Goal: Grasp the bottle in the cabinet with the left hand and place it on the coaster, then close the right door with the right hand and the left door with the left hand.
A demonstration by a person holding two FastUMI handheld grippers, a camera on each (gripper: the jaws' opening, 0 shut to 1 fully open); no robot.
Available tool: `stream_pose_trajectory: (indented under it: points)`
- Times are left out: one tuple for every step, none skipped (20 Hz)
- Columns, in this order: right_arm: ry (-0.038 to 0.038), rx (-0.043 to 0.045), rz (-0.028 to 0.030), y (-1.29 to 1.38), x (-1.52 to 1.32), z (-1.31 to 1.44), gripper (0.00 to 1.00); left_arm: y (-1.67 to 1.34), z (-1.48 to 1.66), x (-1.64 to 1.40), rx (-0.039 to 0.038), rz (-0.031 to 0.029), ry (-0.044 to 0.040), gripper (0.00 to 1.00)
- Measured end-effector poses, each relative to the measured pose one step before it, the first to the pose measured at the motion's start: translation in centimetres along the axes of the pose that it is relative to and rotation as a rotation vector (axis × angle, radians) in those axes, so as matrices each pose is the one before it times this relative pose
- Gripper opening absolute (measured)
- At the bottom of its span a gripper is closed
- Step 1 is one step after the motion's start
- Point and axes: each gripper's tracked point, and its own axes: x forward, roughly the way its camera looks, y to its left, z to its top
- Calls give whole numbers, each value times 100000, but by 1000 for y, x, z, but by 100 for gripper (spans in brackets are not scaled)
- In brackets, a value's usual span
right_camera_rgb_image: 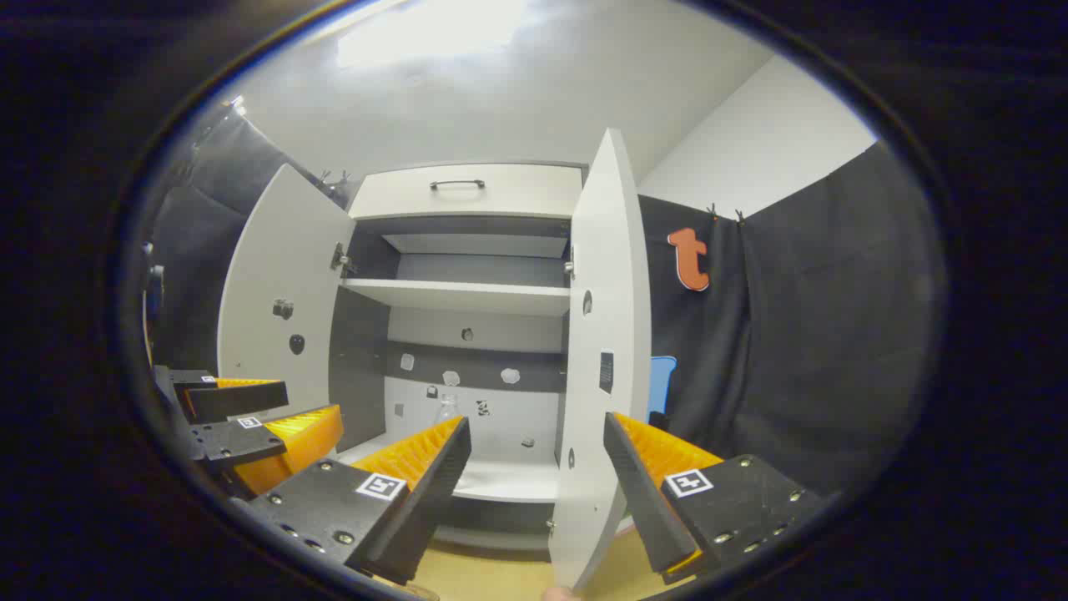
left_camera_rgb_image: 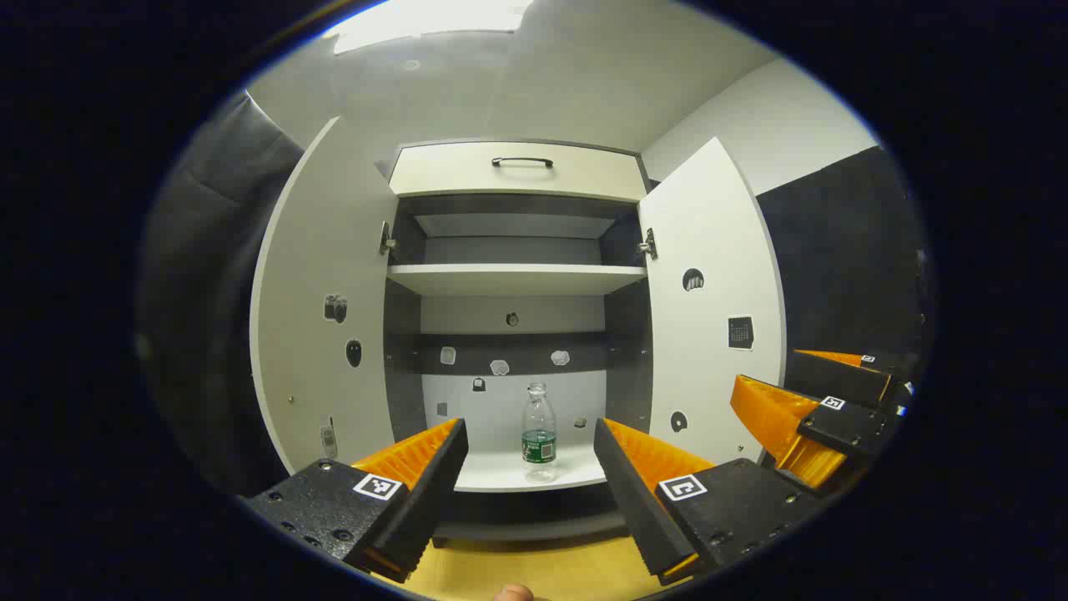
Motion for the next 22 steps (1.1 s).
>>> stream_pose_trajectory:
  points:
    - [155,253,997,537,230,65,96,244,190,36,11,435,-200,93]
    - [-34,157,1146,435,125,39,97,127,178,60,-394,413,-381,96]
    - [-322,-84,856,310,86,108,97,157,0,116,-357,653,-174,99]
    - [-44,-320,296,117,59,40,97,190,55,82,-105,614,-100,96]
    - [276,-299,341,130,58,-57,97,200,-64,9,38,822,322,96]
    - [265,-340,207,-26,153,-64,96,106,60,30,-336,410,-229,93]
    - [-33,-660,157,-52,104,21,97,-66,-19,31,-446,252,41,93]
    - [240,-533,71,19,-62,-41,96,17,-42,38,-443,82,284,96]
    - [299,-245,59,30,36,-38,97,-48,-141,-3,-186,58,370,96]
    - [411,374,273,43,7,-141,97,-54,-62,4,-30,4,482,96]
    - [395,724,270,-19,17,21,97,-85,-58,30,-110,-19,93,96]
    - [199,578,145,11,29,22,97,-48,69,70,-161,-9,-133,93]
    - [-163,-135,-340,-83,99,102,97,-16,-5,73,8,100,-234,93]
    - [-299,-681,-574,-213,51,-8,97,-3,42,168,41,108,-173,93]
    - [-236,-799,-158,-140,43,47,97,-140,-96,244,-152,-328,145,96]
    - [-237,-323,215,49,-106,80,97,-234,-127,389,-235,-914,572,96]
    - [-126,228,255,49,-127,179,97,-247,-297,621,-154,-1072,564,96]
    - [-225,468,114,-82,-146,154,97,-219,-172,845,-164,-985,576,96]
    - [-180,414,-226,-180,-147,203,97,-143,-227,1036,34,-850,353,96]
    - [-411,280,-647,-395,-216,186,97,-151,-291,1206,16,-646,383,96]
    - [-270,-87,-926,-370,-138,226,97,-217,-473,1338,119,-786,1294,96]
    - [-351,-457,-1173,-479,-260,152,96,-102,-461,1460,264,-677,1057,96]
